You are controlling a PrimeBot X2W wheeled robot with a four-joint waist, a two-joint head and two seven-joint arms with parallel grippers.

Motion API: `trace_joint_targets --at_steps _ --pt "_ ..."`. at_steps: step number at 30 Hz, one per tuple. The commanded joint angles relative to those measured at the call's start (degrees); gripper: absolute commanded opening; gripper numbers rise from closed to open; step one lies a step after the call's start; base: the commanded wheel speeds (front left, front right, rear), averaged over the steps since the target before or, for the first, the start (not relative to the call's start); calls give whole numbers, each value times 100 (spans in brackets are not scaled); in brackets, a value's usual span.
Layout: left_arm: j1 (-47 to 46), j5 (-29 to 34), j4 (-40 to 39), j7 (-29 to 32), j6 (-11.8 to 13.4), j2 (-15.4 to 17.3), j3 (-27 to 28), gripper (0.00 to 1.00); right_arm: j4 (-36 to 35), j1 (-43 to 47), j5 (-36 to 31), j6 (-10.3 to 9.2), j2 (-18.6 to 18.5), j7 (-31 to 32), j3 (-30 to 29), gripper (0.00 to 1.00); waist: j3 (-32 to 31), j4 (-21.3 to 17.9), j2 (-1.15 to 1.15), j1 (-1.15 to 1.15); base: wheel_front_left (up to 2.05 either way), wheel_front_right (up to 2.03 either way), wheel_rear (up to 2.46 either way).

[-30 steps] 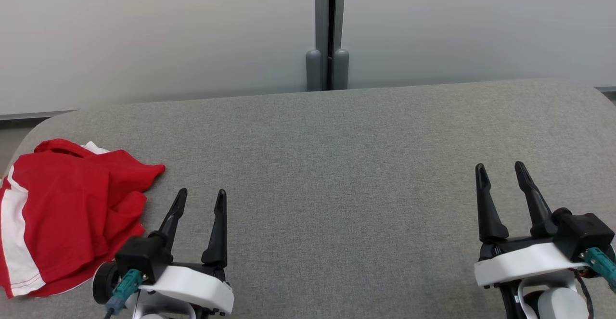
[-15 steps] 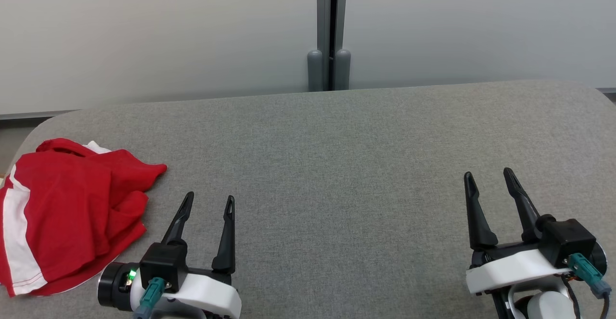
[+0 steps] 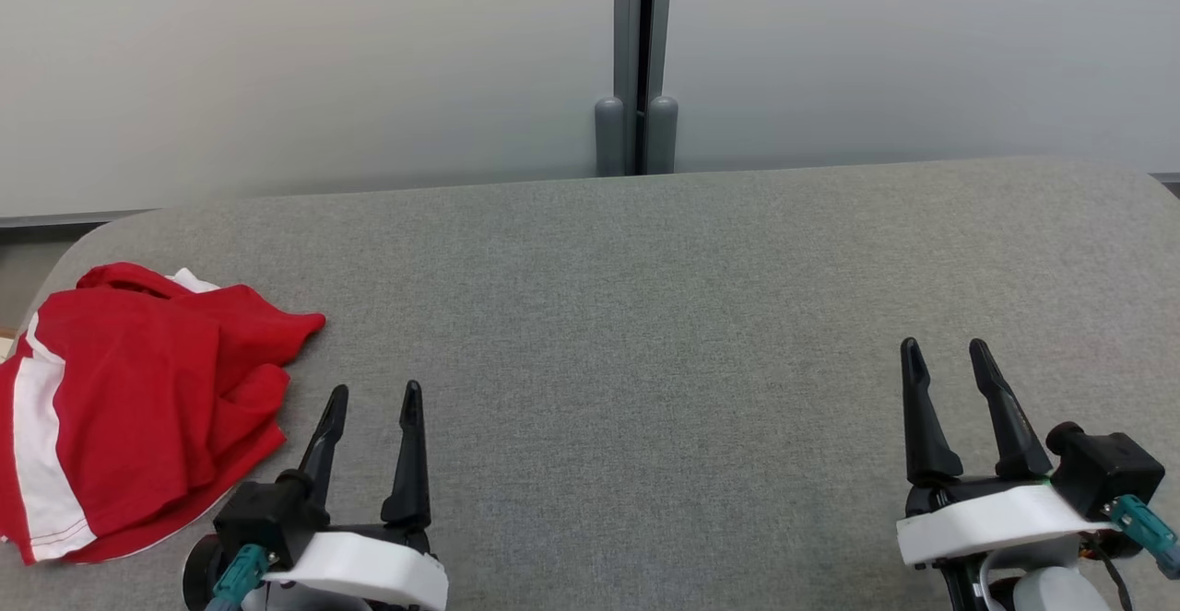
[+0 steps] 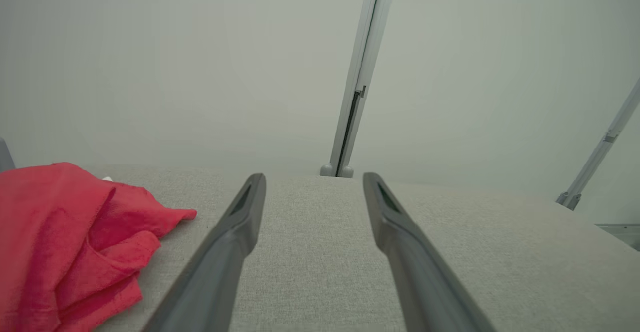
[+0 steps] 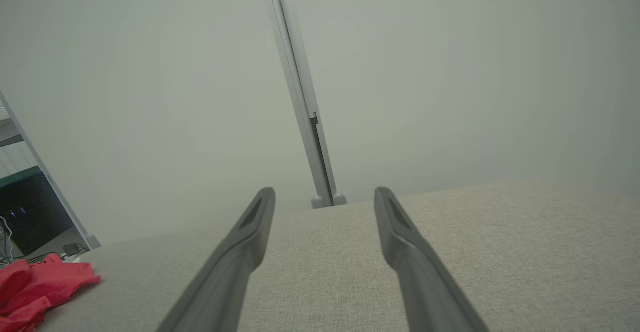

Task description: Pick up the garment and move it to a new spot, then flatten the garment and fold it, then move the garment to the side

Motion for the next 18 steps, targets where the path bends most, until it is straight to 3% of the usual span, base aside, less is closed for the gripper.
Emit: trace_joint_targets --at_steps 1,11,18 --pt "39 22 50 -52 -101 -24 122 100 51 -32 -6 2 -24 -73 -37 100 -9 -3 0 0 0 0 0" --pt "161 613 372 -164 -306 -128 238 100 264 -32 -597 2 -25 -177 55 100 -54 5 0 0 0 0 0" --pt "160 824 415 -231 -202 -129 126 100 337 -82 -900 2 -27 -245 58 100 -58 20 0 0 0 0 0"
